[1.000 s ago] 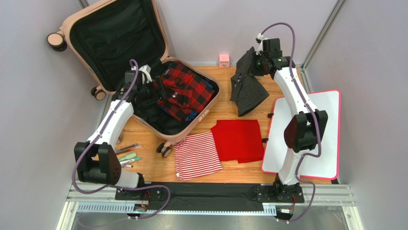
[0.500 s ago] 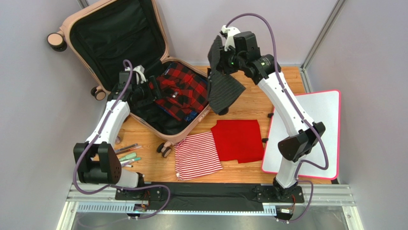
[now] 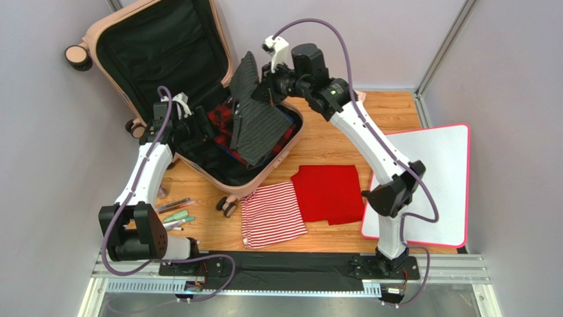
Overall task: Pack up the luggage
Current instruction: Place the clothes in the luggage.
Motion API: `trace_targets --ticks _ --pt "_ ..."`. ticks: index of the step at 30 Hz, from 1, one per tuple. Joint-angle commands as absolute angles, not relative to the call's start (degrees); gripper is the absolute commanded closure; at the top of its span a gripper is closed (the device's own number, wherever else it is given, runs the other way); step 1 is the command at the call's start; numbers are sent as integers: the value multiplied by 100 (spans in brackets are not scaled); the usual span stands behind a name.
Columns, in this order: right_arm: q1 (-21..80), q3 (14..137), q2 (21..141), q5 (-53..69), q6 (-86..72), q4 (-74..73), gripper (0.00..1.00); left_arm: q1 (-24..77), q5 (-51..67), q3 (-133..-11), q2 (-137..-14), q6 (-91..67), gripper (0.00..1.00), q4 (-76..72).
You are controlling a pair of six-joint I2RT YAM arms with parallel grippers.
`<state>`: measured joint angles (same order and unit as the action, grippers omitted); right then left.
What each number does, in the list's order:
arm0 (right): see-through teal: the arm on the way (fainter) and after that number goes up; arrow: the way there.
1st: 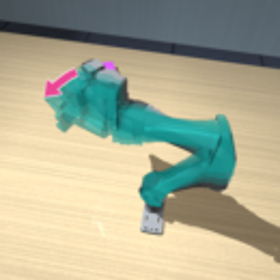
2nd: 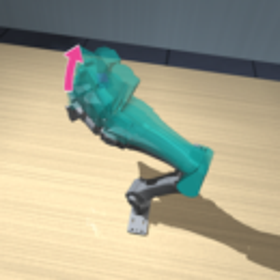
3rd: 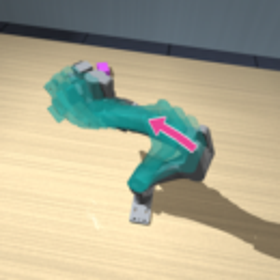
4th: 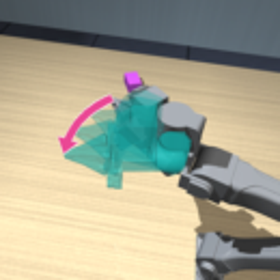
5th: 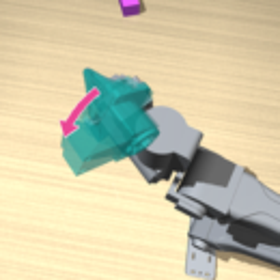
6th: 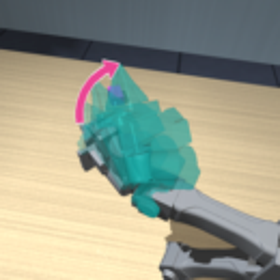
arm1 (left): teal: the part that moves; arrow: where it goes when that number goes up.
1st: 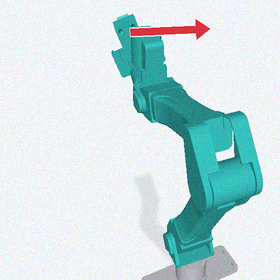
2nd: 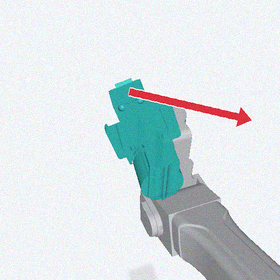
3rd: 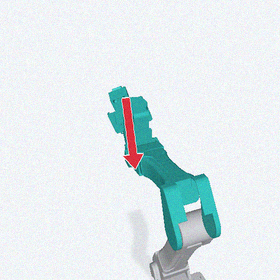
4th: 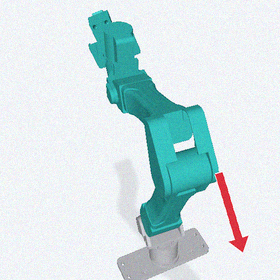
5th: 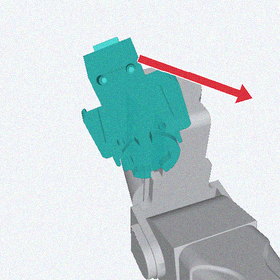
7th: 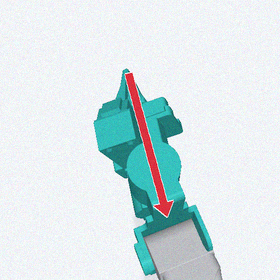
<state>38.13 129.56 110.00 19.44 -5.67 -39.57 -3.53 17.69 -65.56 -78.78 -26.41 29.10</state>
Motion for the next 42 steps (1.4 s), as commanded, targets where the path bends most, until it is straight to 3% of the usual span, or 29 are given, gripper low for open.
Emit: trace_targets --ticks 1,9,13,42 --pt "3814 13297 11547 3109 -440 -2980 100 -387 1907 -6443 -7664 -2575 11 2892" --pt "3683 14898 13455 4157 -965 -2779 100 -378 1907 -6170 -7576 -2558 12 2830" --pt "3709 14362 13299 4376 -1221 -2303 100 -378 1784 -6100 -7497 -2470 11 2883" --pt "3999 14396 12920 4755 -896 -2848 100 -387 1635 -6038 -7427 -2593 12 2883"
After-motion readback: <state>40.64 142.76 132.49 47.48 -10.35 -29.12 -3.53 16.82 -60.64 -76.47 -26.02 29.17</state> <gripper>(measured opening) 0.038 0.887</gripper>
